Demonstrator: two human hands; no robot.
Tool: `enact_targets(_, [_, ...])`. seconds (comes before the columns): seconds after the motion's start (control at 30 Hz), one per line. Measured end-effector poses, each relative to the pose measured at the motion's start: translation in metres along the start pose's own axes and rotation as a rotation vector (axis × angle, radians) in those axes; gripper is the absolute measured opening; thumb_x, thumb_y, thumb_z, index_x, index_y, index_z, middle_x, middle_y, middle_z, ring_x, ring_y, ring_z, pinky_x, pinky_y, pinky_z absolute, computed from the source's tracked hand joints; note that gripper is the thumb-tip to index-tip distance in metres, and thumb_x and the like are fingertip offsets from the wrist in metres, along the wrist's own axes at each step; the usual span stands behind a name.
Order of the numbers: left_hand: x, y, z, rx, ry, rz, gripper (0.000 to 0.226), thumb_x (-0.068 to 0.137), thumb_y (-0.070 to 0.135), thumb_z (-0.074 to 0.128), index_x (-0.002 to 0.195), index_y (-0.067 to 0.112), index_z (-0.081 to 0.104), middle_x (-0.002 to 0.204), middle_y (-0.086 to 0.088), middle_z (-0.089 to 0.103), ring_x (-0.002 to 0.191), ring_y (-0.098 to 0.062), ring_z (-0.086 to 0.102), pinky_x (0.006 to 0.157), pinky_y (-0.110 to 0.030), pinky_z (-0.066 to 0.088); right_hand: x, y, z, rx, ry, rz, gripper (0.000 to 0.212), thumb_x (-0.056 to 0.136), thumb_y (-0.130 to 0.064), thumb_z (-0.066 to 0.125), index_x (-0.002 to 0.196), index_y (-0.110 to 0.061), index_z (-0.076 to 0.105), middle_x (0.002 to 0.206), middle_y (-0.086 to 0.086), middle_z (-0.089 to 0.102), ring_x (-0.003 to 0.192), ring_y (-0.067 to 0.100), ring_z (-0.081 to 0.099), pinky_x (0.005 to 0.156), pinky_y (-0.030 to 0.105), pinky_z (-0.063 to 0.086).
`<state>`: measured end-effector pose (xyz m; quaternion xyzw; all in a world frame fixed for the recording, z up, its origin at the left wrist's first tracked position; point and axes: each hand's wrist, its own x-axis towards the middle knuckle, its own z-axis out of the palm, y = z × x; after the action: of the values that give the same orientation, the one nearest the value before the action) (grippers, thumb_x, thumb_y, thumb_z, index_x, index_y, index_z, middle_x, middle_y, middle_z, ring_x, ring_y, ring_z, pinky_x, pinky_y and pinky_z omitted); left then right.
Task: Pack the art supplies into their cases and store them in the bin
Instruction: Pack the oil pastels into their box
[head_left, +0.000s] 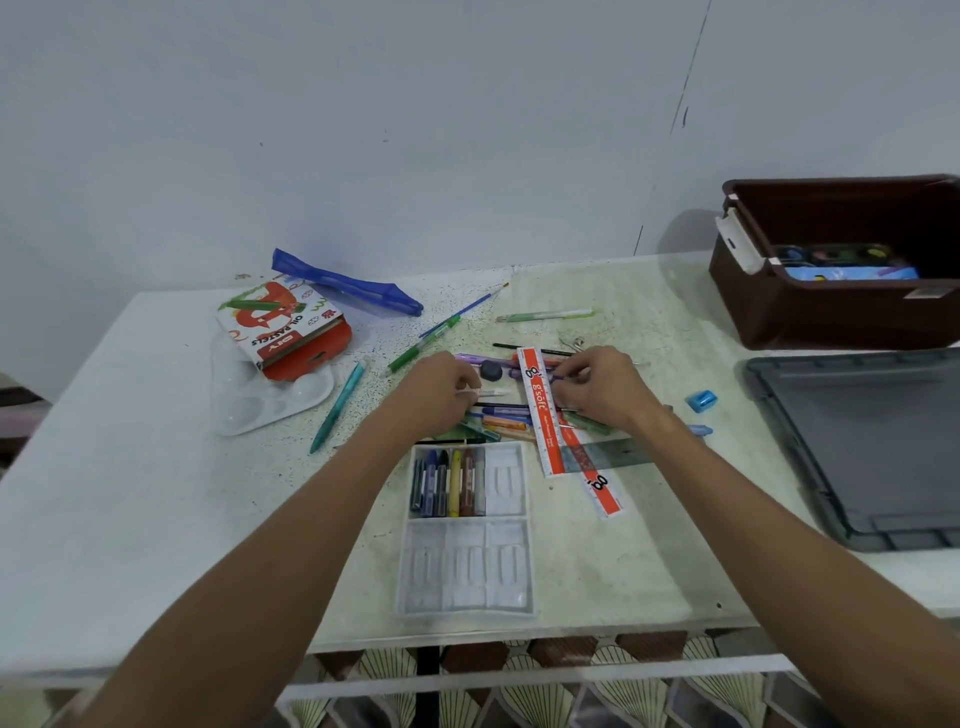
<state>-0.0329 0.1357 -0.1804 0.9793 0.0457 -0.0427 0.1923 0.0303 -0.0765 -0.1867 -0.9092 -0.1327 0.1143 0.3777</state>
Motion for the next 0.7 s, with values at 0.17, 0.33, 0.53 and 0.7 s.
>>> enact_targets(0.17, [-0.019, 0.003, -0.013, -0.112, 0.079, -0.005, 0.019, 0.090, 0.025, 0.062, 0.106, 0.017, 0.069, 0.095, 0.001, 0.061, 0.080, -0.012, 0.054, 0.070, -0.021, 0.038, -0.011, 0.001, -0.009, 0.116, 0.139, -0.019, 0.013, 0.085, -0.017, 0.069, 0.096, -0.013, 0.072, 0.093, 0.001, 0.071, 0.071, 0.000, 0.058, 0.057, 0.013, 0.039])
enact_targets(0.33, [-0.043, 0.010, -0.025, -0.180, 0.097, -0.028, 0.016, 0.088, 0.027, 0.063, 0.099, 0.017, 0.069, 0.087, 0.003, 0.066, 0.074, -0.008, 0.056, 0.059, -0.012, 0.037, -0.031, -0.014, -0.023, 0.237, 0.261, -0.059, 0.020, 0.086, -0.017, 0.067, 0.104, -0.012, 0.071, 0.097, 0.001, 0.072, 0.084, 0.008, 0.065, 0.067, 0.018, 0.049])
enact_targets(0.53, [-0.075, 0.022, -0.020, -0.479, -0.025, -0.202, 0.016, 0.081, 0.019, 0.071, 0.096, 0.012, 0.068, 0.072, -0.004, 0.072, 0.063, -0.017, 0.070, 0.065, -0.033, 0.061, -0.074, -0.036, -0.004, 0.303, -0.023, -0.060, 0.022, 0.088, -0.016, 0.066, 0.109, -0.012, 0.070, 0.087, 0.006, 0.073, 0.072, 0.014, 0.071, 0.071, 0.026, 0.059])
enact_targets(0.7, [-0.096, 0.033, -0.006, -0.667, -0.142, -0.272, 0.021, 0.081, 0.007, 0.073, 0.099, 0.001, 0.064, 0.068, -0.015, 0.070, 0.051, -0.017, 0.066, 0.058, -0.032, 0.060, -0.088, -0.033, 0.037, 0.277, -0.077, -0.006, 0.023, 0.082, -0.015, 0.074, 0.103, -0.004, 0.069, 0.076, 0.016, 0.072, 0.059, 0.022, 0.068, 0.067, 0.033, 0.057])
